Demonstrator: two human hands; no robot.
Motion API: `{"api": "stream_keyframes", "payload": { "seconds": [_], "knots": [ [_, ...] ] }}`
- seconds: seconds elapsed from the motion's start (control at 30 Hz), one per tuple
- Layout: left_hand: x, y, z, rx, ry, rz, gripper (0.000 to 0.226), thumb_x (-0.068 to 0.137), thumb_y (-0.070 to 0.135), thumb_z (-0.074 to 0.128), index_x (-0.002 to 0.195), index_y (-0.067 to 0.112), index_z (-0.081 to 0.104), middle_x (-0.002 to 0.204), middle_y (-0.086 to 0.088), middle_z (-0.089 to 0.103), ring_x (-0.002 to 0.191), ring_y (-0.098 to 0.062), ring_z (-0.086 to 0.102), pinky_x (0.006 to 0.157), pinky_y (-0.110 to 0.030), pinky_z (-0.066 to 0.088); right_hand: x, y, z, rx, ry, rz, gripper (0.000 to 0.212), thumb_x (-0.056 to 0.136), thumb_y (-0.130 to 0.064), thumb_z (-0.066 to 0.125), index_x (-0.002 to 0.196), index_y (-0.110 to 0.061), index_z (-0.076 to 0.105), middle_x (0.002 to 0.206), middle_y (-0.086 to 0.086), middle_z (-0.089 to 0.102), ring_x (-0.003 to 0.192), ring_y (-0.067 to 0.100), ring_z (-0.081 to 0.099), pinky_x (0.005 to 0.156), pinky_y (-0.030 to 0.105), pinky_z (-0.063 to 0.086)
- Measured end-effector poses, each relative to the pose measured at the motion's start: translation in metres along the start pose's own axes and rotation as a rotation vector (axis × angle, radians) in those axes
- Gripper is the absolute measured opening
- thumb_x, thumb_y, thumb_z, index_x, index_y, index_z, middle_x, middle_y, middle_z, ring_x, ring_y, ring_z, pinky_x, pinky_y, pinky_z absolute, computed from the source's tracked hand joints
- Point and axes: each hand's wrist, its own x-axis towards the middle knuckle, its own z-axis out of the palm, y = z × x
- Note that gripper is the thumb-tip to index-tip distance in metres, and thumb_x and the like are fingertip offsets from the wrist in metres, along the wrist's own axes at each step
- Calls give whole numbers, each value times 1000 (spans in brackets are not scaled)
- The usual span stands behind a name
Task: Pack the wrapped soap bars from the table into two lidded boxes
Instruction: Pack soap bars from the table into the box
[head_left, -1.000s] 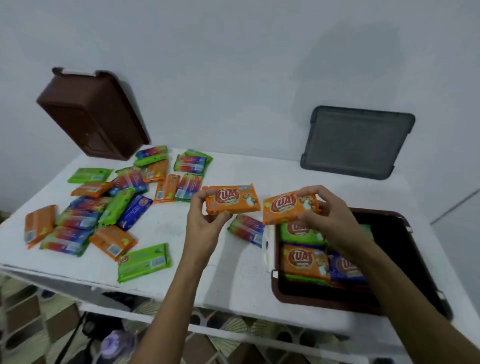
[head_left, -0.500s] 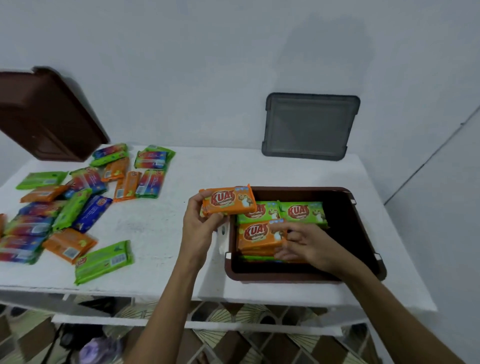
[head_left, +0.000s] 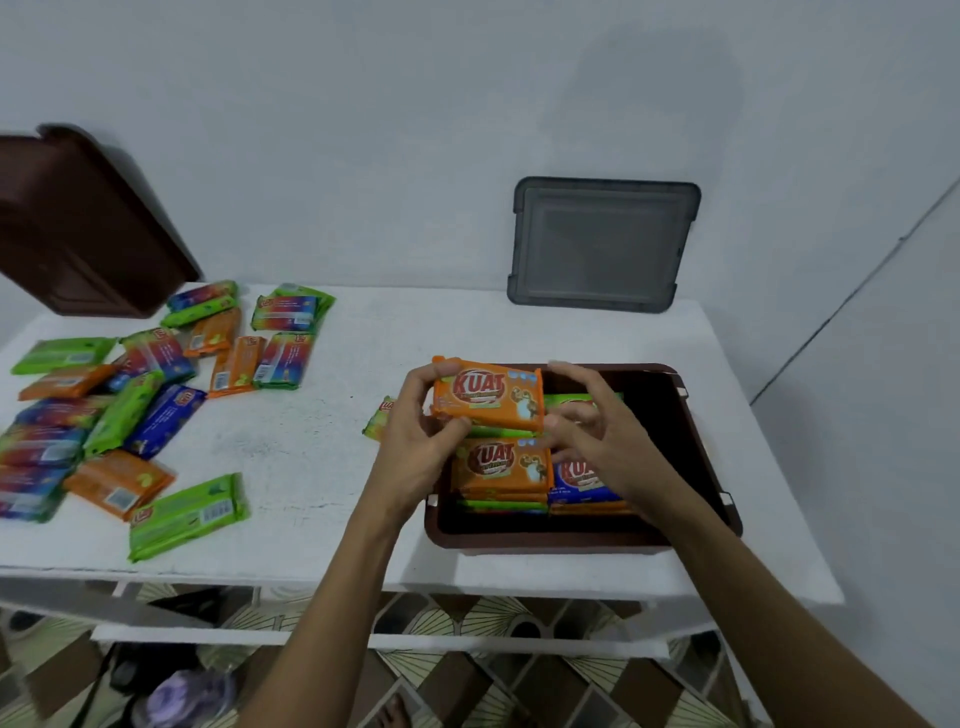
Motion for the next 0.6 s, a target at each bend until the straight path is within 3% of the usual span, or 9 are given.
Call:
{"api": "stream_keyframes", "payload": {
  "seconds": [0.1,0.23,0.3,0.43,0.6],
  "knots": [
    [1,2,14,139,-134,39,46,92,2,60,126,29,46,127,5,55,113,-11,60,84,-30,57,-5,-2,-9,128,-20,17,33,94,-14,60,125,-26,56,119,7,65,99,23,71,78,38,61],
    [5,-11,19,717,-237,177,44,89,27,65,128,35,47,135,10,49,122,-7,48,98,-35,49,-20,7,-33,32,40,17,20,92,-11,62,108,-23,66,123,5,60,104,22,68,73,34,61],
    [4,-20,20,880,-207,255,39,89,38,61,126,33,53,137,8,49,125,-12,44,102,-42,42,-28,11,-44,7,63,55,20,92,-11,61,108,-23,65,123,2,60,105,20,67,72,32,61],
    [2,-31,20,992,-57,307,30,89,30,60,118,23,63,131,0,55,120,-20,49,100,-41,39,-39,22,-64,-129,123,159,19,93,-12,61,109,-22,64,118,1,62,101,17,66,72,32,62],
    [2,-33,23,1046,-30,299,29,88,24,64,117,20,64,130,-3,57,121,-21,50,102,-41,36,-35,35,-60,-249,100,218,19,94,-11,59,112,-18,61,125,5,57,109,21,61,73,32,62]
  ]
}}
